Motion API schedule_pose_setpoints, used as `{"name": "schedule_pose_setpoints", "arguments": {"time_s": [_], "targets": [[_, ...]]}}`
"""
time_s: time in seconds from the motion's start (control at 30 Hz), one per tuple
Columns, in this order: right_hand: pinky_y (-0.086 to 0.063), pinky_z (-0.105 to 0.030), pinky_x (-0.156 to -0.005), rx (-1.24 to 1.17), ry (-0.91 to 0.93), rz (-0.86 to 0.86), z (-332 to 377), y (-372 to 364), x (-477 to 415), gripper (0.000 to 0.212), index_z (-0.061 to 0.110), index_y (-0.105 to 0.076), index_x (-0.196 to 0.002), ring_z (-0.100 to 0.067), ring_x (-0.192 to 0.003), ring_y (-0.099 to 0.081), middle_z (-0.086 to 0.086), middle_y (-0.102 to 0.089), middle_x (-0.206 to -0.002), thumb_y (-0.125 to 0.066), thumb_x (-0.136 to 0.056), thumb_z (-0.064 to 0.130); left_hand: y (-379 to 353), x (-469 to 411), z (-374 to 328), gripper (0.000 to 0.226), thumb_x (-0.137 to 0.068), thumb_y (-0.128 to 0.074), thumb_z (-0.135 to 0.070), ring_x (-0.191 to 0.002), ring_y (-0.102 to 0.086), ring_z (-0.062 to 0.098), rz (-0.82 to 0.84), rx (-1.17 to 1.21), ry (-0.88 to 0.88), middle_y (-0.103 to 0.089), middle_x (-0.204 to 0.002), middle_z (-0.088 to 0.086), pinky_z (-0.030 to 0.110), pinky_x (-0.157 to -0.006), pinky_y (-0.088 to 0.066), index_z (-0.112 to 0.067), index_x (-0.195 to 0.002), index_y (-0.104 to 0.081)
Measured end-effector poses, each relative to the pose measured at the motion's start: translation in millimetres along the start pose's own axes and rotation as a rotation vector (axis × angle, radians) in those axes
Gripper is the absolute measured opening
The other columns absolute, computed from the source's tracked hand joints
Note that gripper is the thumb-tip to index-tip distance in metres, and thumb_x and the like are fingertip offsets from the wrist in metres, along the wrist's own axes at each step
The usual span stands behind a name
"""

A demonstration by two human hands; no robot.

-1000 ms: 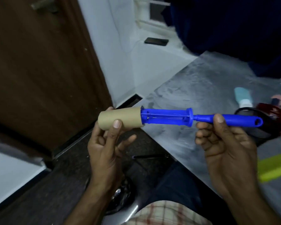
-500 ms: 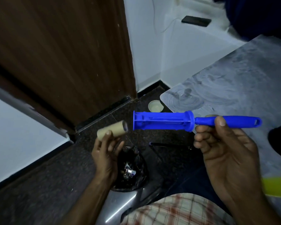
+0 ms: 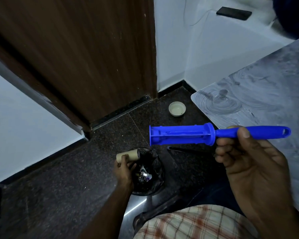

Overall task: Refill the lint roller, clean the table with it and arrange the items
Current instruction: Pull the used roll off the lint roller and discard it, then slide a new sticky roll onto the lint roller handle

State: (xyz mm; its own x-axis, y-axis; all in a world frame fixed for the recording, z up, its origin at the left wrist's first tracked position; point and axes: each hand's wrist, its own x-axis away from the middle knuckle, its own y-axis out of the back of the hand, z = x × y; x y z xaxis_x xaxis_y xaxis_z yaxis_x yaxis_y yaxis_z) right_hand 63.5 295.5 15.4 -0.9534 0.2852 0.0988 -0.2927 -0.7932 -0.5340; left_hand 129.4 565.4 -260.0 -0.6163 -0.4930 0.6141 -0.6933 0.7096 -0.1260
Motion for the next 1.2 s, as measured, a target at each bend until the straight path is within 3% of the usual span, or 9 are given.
{"name": "schedule_pose_setpoints", "arguments": {"time_s": [0.07,0.13,0.2,0.3,0.47,0.57,0.63,0.83,1.2], "targets": [[-0.059,-0.024,-0.057,-0.001,0.005,0.003,0.2,0.2,1.0,0.023,0.003,-0.071,-0.095,-0.016,-0.064,-0.071,-0.010,-0.075,-0.076,-0.058,-0.092,0.022,1.9,-4.9,5.5,0.037,-0.106,-0.058,-0.024,-0.110,-0.069,0.037,0.029,-0.164,0.040,-0.066,-0.129,0.026,0.054,-0.095,-0.061,-0.007,-0.139,-0.056],[-0.059,-0.023,-0.057,0.002,0.011,0.003,0.7,1.6,2.2,0.024,0.001,-0.070,-0.096,-0.016,-0.064,-0.071,-0.011,-0.075,-0.076,-0.058,-0.093,0.021,3.6,-5.4,6.7,0.033,-0.105,-0.060,-0.033,-0.123,-0.063,0.043,-0.004,-0.225,0.119,-0.063,-0.133,0.026,0.063,-0.109,-0.051,-0.010,-0.129,-0.059],[-0.058,-0.024,-0.057,0.007,0.026,-0.005,2.0,4.9,3.3,0.025,-0.001,-0.069,-0.098,-0.017,-0.063,-0.071,-0.012,-0.075,-0.076,-0.058,-0.093,0.021,-1.3,-4.3,2.7,0.024,-0.105,-0.058,-0.034,-0.118,-0.064,0.040,-0.051,-0.165,0.144,-0.064,-0.123,0.022,0.059,-0.108,-0.052,-0.011,-0.111,-0.064],[-0.057,-0.025,-0.056,0.016,0.063,-0.013,8.3,11.8,4.4,0.025,-0.002,-0.067,-0.099,-0.018,-0.063,-0.070,-0.011,-0.074,-0.076,-0.057,-0.094,0.020,-25.3,2.3,-12.8,0.035,-0.108,-0.045,-0.031,-0.107,-0.062,0.034,0.045,-0.082,0.091,-0.063,-0.120,0.019,0.046,-0.097,-0.053,-0.005,-0.120,-0.066],[-0.058,-0.025,-0.055,-0.007,0.110,-0.031,28.4,24.7,4.8,0.021,0.008,-0.075,-0.095,-0.017,-0.063,-0.072,-0.009,-0.076,-0.076,-0.059,-0.094,0.021,-93.6,42.7,-63.2,0.043,-0.111,-0.041,-0.025,-0.147,-0.048,0.038,0.135,0.127,-0.117,-0.060,-0.142,0.017,0.048,-0.125,-0.033,-0.002,-0.146,-0.054],[-0.058,-0.025,-0.055,-0.043,0.162,-0.069,45.8,31.8,5.5,0.023,0.012,-0.079,-0.090,-0.016,-0.062,-0.072,-0.009,-0.076,-0.074,-0.057,-0.094,0.019,-134.5,89.2,-103.2,0.047,-0.112,-0.038,-0.021,-0.140,-0.056,0.027,0.275,0.176,-0.271,-0.070,-0.134,0.004,0.034,-0.114,-0.046,0.001,-0.152,-0.049],[-0.057,-0.025,-0.054,-0.068,0.209,-0.106,60.4,38.8,7.1,0.021,0.011,-0.078,-0.088,-0.017,-0.059,-0.071,-0.010,-0.076,-0.073,-0.059,-0.093,0.019,-160.3,122.6,-126.0,0.046,-0.111,-0.038,-0.020,-0.137,-0.060,0.020,0.399,0.191,-0.323,-0.070,-0.136,0.001,0.029,-0.110,-0.045,-0.004,-0.152,-0.052],[-0.054,-0.025,-0.052,-0.132,0.361,-0.227,112.2,79.7,24.6,0.019,0.008,-0.075,-0.088,-0.018,-0.057,-0.068,-0.011,-0.074,-0.072,-0.060,-0.090,0.019,-228.0,223.0,-152.1,0.047,-0.108,-0.040,-0.023,-0.135,-0.065,0.021,0.715,0.245,-0.350,-0.073,-0.128,0.005,0.032,-0.116,-0.049,-0.008,-0.149,-0.057],[-0.054,-0.025,-0.053,-0.157,0.621,-0.497,180.4,164.6,85.6,0.021,0.007,-0.073,-0.091,-0.019,-0.058,-0.067,-0.012,-0.073,-0.073,-0.073,-0.085,0.027,-319.9,388.5,-98.5,0.044,-0.103,-0.042,-0.020,-0.133,-0.066,0.025,1.249,0.130,-0.425,-0.071,-0.130,0.011,0.038,-0.116,-0.050,-0.006,-0.140,-0.060]]}}
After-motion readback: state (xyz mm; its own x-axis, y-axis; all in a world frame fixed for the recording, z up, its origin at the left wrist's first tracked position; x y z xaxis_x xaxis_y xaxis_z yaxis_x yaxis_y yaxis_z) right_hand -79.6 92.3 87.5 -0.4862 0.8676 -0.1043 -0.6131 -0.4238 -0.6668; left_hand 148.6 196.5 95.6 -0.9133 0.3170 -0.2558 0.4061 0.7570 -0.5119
